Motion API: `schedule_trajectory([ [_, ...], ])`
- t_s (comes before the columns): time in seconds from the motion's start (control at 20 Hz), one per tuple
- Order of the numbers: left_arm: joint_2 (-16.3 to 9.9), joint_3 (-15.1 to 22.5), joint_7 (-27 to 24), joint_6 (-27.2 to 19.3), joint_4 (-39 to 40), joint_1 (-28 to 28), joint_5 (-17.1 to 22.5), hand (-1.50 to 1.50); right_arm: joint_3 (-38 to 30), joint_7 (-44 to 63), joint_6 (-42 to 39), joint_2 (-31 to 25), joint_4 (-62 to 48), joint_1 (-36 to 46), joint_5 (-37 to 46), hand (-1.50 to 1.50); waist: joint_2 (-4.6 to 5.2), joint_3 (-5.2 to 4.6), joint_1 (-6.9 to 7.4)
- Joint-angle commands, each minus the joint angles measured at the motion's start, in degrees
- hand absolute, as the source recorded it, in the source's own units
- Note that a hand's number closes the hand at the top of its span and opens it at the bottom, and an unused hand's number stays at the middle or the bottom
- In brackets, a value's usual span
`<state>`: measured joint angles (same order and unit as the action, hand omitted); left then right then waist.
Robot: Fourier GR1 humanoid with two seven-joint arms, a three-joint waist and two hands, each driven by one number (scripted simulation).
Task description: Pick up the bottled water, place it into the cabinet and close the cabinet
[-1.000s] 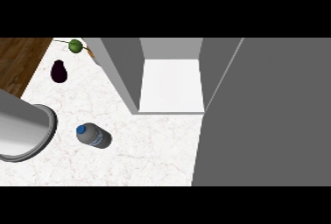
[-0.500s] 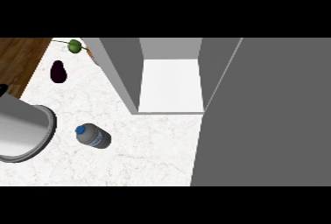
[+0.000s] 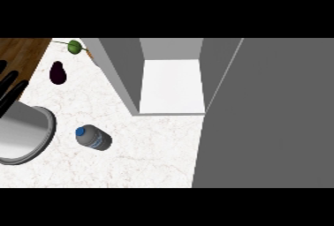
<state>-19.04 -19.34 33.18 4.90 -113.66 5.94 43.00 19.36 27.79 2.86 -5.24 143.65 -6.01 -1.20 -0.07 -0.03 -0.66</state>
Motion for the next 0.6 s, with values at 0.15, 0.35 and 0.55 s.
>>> schedule_trajectory([
  [0.15, 1.15, 1.75, -6.36, 5.65, 9.84, -1.00, -6.29, -1.50, -0.88, 9.01, 1.44, -1.65, 11.80, 1.22, -0.99, -1.50, 0.02, -0.03, 0.08],
  [0.35, 3.19, 4.19, -12.08, 6.52, 16.16, 0.19, -12.51, -1.50, 1.15, 6.57, 1.66, -1.34, 11.68, 0.13, 0.18, -1.50, -0.01, -0.01, -0.21],
  [0.55, 4.88, 4.78, -17.82, 9.71, 24.43, 0.34, -14.67, -1.50, 3.03, 4.50, 2.09, -1.71, 12.35, -3.57, 1.70, -1.50, -0.04, -0.01, -0.53],
])
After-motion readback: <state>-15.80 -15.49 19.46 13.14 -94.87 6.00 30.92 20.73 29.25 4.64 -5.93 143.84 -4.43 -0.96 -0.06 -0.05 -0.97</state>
